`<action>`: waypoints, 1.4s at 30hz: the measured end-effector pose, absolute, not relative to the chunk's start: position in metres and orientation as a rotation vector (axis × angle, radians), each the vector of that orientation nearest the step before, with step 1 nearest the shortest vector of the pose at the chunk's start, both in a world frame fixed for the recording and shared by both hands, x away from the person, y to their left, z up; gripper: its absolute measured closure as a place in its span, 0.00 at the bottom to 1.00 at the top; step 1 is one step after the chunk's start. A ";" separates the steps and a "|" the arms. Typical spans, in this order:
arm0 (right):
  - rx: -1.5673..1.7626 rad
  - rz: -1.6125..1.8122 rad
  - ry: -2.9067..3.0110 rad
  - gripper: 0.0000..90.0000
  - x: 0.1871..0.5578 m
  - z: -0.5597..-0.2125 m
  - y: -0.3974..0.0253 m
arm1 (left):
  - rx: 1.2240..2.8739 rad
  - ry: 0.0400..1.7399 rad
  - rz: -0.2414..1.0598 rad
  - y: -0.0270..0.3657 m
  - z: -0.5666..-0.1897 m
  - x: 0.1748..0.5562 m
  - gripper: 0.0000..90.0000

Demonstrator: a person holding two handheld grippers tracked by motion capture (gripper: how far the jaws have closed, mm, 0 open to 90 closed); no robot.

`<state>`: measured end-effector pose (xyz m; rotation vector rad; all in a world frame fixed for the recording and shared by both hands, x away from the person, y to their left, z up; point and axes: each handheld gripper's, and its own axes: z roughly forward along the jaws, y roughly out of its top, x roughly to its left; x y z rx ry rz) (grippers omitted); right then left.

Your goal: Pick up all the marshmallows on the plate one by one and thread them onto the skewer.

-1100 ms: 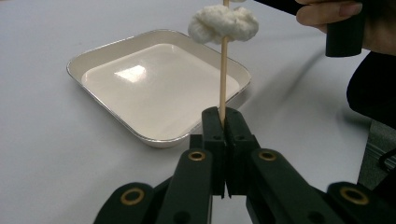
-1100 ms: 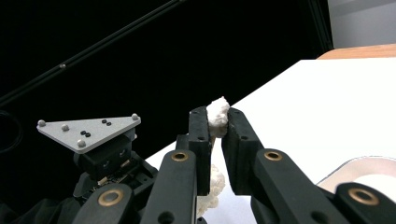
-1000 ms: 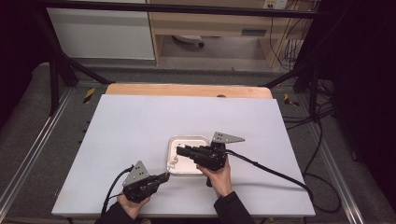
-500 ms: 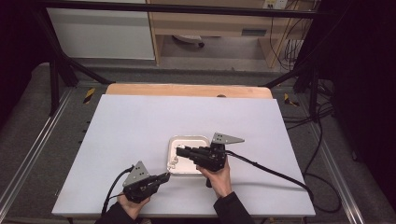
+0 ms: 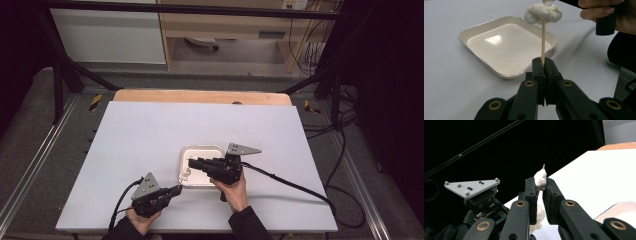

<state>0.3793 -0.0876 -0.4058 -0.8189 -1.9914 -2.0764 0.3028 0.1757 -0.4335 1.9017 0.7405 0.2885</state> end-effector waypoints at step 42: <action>-0.812 -2.077 -2.015 0.92 0.376 -0.412 -0.085 | 1.894 0.742 0.278 0.176 -0.433 0.304 0.99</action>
